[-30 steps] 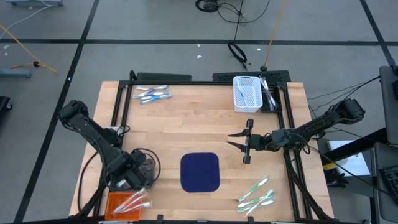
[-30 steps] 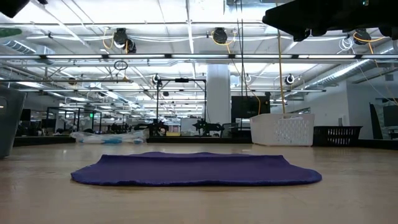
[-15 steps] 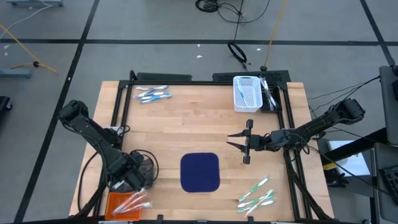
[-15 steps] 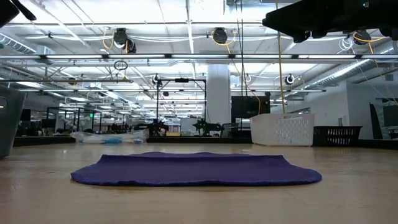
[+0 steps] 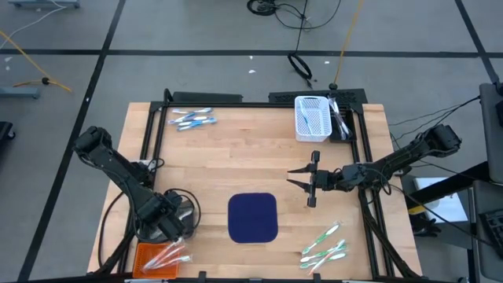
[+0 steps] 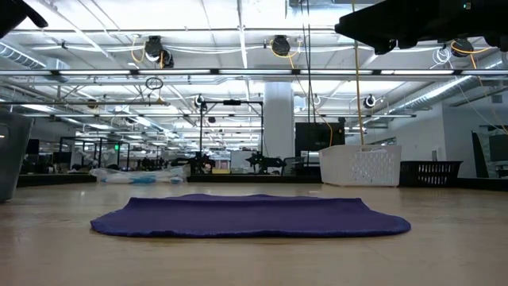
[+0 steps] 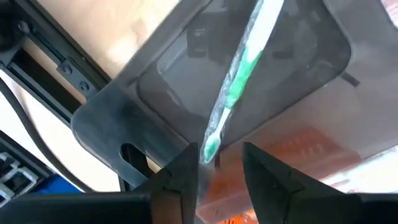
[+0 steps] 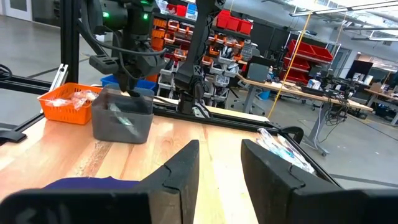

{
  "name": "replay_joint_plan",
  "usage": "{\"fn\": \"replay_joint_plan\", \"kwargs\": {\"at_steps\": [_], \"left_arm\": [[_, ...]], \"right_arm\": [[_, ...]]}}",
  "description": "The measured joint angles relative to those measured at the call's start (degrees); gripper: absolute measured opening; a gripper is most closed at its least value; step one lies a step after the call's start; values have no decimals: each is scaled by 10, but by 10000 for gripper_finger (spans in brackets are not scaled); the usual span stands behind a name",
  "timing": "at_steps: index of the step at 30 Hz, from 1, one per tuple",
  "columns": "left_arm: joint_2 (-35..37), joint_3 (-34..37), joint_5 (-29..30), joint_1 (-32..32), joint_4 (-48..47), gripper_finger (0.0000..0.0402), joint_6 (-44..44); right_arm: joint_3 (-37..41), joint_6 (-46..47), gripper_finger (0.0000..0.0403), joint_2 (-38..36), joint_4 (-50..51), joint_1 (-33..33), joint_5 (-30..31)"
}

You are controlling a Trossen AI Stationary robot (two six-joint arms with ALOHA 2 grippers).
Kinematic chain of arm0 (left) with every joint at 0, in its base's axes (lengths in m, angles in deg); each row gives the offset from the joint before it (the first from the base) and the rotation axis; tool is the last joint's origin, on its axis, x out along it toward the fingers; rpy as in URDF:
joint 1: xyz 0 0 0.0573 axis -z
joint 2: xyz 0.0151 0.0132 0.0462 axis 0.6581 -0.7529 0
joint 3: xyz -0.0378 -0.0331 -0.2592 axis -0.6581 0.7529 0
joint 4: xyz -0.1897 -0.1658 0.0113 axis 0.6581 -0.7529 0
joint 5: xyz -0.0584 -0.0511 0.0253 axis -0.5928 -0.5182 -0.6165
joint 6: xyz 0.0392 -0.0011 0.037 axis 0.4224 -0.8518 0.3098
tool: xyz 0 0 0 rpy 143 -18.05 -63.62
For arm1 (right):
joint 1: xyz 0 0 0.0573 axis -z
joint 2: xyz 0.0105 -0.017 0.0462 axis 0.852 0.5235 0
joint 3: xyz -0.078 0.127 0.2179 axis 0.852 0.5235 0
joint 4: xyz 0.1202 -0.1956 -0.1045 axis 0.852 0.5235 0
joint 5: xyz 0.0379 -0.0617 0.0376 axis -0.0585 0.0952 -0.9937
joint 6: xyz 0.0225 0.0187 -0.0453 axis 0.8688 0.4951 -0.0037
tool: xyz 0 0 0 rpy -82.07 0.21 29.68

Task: Pick & Place Toothbrushes
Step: Put the green toothbrush into the black bin, then put the blue toothbrush into the white bin

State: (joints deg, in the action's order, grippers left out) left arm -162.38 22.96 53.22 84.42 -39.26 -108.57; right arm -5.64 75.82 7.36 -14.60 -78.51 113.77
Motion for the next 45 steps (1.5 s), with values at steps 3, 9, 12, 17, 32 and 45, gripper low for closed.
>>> {"fn": "replay_joint_plan", "kwargs": {"at_steps": [3,9,12,17,32,45], "left_arm": [[0,0,28,0,-7,130,3],[0,0,42,-18,-39,131,19],[0,0,60,-34,-63,131,24],[0,0,100,-67,-84,131,96],[18,0,262,-262,-135,131,339],[44,0,305,-512,-27,131,634]], "right_arm": [[0,0,110,0,0,0,0],[0,0,110,0,0,0,0],[0,0,110,0,0,0,0],[0,0,110,0,0,0,0],[0,0,110,0,0,0,0],[0,0,110,0,0,0,0]]}}
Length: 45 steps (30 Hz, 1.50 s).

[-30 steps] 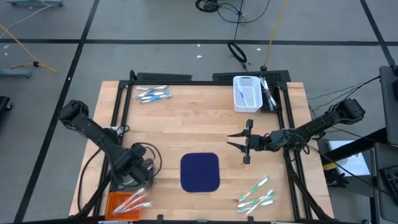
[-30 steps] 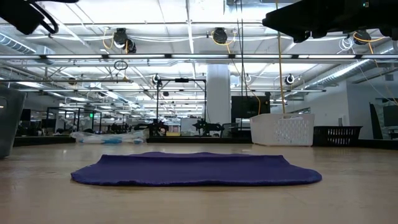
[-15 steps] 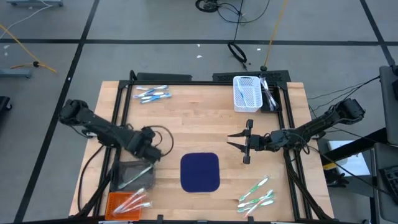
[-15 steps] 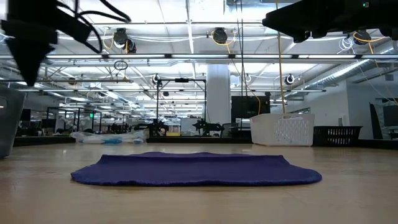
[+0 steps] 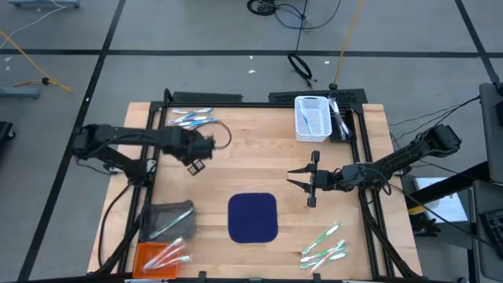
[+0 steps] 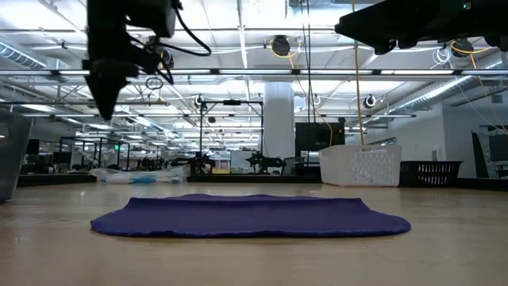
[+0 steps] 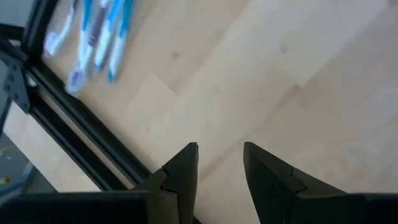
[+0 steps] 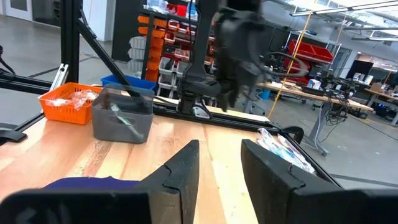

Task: Pick & Place Toothbrushes
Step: Put the blue toothbrush into the white bin

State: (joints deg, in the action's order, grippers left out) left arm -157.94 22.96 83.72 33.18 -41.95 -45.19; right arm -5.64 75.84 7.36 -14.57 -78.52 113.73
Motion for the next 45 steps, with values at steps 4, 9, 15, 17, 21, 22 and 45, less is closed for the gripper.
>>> {"fn": "replay_joint_plan", "kwargs": {"at_steps": [4,9,15,17,21,22,45], "left_arm": [[0,0,1,-78,54,131,89],[0,0,-7,-171,109,131,183],[-3,0,-69,-269,198,131,242],[-8,0,-79,-293,219,131,252],[-32,0,-83,-329,245,131,264],[-41,0,-84,-336,250,131,267],[-223,0,-82,-389,376,131,381]], "right_arm": [[0,0,110,0,0,0,0],[0,0,110,0,0,0,0],[0,0,110,0,0,0,0],[0,0,110,0,0,0,0],[0,0,110,0,-1,4,0],[0,0,110,0,-1,6,0],[0,0,110,0,-1,10,0]]}}
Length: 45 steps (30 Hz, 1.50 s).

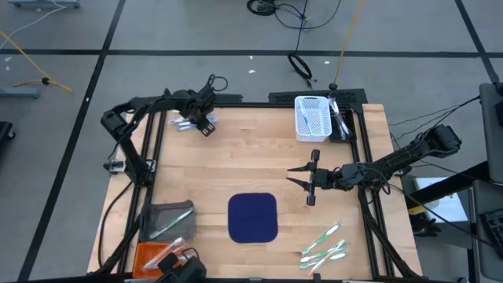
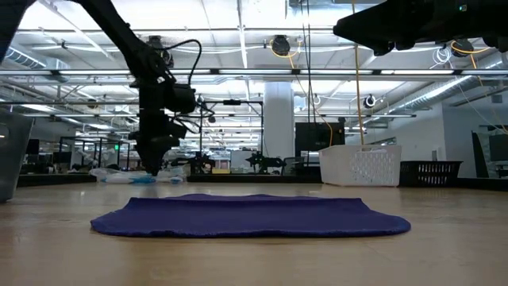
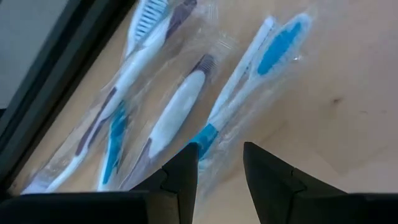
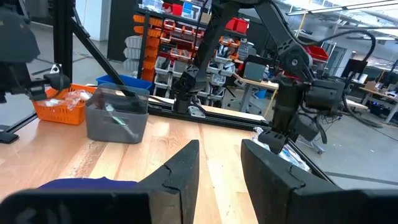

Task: Pick & Place Toothbrushes
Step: Put the blue toothbrush into the white bin

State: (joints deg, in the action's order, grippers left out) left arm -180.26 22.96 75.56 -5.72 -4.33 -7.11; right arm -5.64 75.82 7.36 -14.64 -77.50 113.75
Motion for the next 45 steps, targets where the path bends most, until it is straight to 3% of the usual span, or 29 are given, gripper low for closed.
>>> {"fn": "replay_joint_plan", "kwargs": {"at_steps": [6,13,23,45], "left_arm": [[-15,-1,23,-5,0,121,9],[-15,-1,31,-8,0,11,15],[-5,-1,33,-6,-24,1,-1],[145,-2,17,32,-63,0,-46]], "right_arm": [[0,0,110,0,0,0,0],[0,0,110,0,0,0,0],[0,0,110,0,0,0,0],[0,0,110,0,0,0,0]]}}
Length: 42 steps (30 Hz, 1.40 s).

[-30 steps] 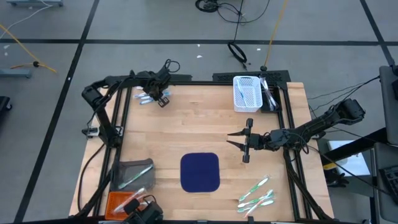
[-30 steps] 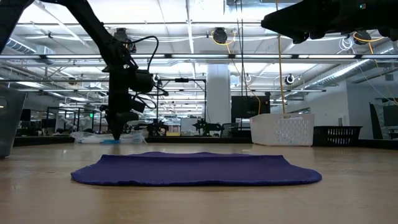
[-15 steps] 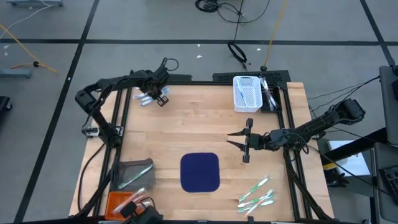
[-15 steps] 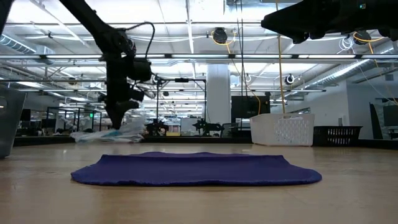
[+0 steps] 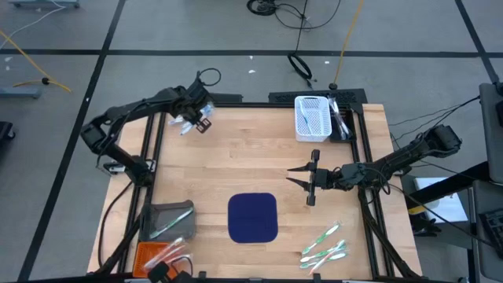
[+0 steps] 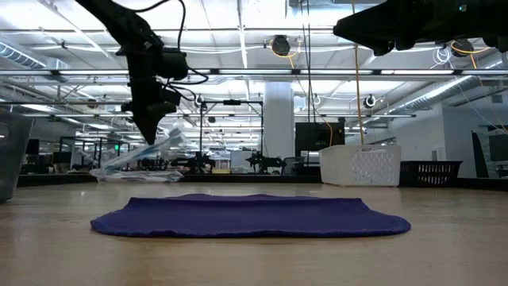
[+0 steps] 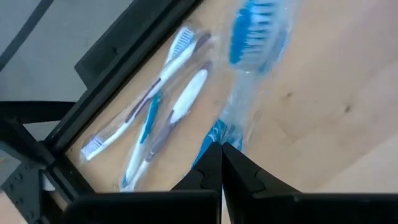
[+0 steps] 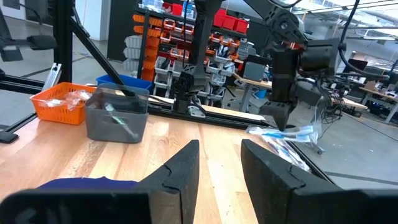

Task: Pick & Place Toothbrushes
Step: Put the blue toothbrush into the white bin

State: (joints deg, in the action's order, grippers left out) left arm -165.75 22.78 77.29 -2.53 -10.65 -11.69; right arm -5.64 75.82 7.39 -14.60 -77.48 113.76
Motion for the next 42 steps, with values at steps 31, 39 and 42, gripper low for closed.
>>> {"fn": "replay_joint_plan", "kwargs": {"at_steps": [31,39,42], "left_arm": [[51,-6,-103,100,61,0,-28],[51,-6,-134,208,176,0,-28],[51,-6,-132,245,226,0,-29]], "right_arm": [[0,11,110,0,5,0,-1],[0,30,110,0,0,1,-1],[0,37,110,0,-3,8,-1]]}}
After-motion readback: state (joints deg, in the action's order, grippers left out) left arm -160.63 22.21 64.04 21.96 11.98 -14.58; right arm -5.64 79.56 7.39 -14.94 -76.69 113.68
